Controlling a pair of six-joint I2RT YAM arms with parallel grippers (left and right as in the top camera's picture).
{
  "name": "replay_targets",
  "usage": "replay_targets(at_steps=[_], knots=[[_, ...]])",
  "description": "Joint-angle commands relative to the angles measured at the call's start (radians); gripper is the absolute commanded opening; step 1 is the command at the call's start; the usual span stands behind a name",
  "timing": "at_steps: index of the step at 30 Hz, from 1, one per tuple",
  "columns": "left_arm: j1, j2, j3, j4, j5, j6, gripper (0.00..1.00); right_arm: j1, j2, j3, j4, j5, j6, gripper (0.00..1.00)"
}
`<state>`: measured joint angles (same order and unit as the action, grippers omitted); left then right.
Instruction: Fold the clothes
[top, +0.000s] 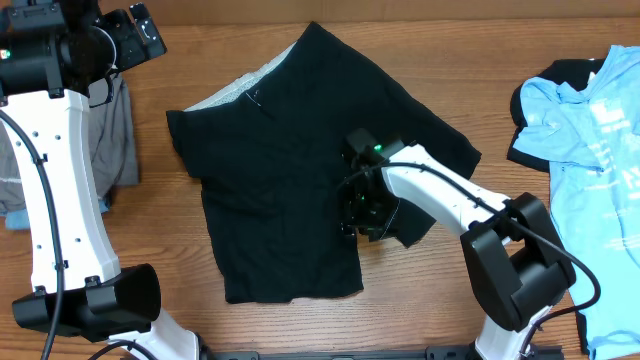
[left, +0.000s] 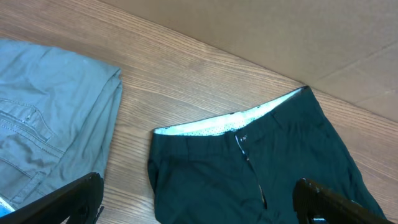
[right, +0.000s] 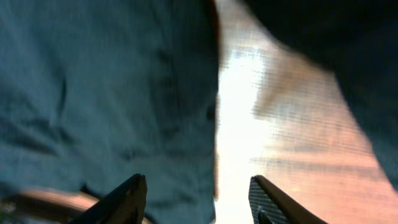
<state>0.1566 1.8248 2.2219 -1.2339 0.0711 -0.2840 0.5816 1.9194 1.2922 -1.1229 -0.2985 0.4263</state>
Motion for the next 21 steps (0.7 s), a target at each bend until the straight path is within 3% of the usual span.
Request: replay_targets(at_steps=[1,7,12,15,16,19,21], knots=[[0.000,0.003,-0.001,0.003,0.000,0.018,1.00,0.025,-0.012,-0.068,0.051,0.052,0.092,0.57],[0.000,0.003,-0.001,0.003,0.000,0.018,1.00,0.030,-0.012,-0.176,0.148,-0.005,0.121,0.55],[0.000,0.003,-0.001,0.003,0.000,0.018,1.00,0.049,-0.013,-0.194,0.188,-0.068,0.119,0.45],[0.000,0.003,-0.001,0.003,0.000,0.018,1.00,0.063,-0.013,-0.194,0.187,-0.100,0.117,0.44],[0.000,0.003,-0.001,0.003,0.000,0.018,1.00,0.065,-0.013,-0.194,0.187,-0.100,0.117,0.40],[0.000,0.003,-0.001,0.003,0.000,0.018,1.00,0.064,-0.013,-0.194,0.187,-0.099,0.116,0.04],[0.000,0.003,-0.001,0.003,0.000,0.018,1.00,0.064,-0.013,-0.193,0.179,-0.090,0.099,0.04]])
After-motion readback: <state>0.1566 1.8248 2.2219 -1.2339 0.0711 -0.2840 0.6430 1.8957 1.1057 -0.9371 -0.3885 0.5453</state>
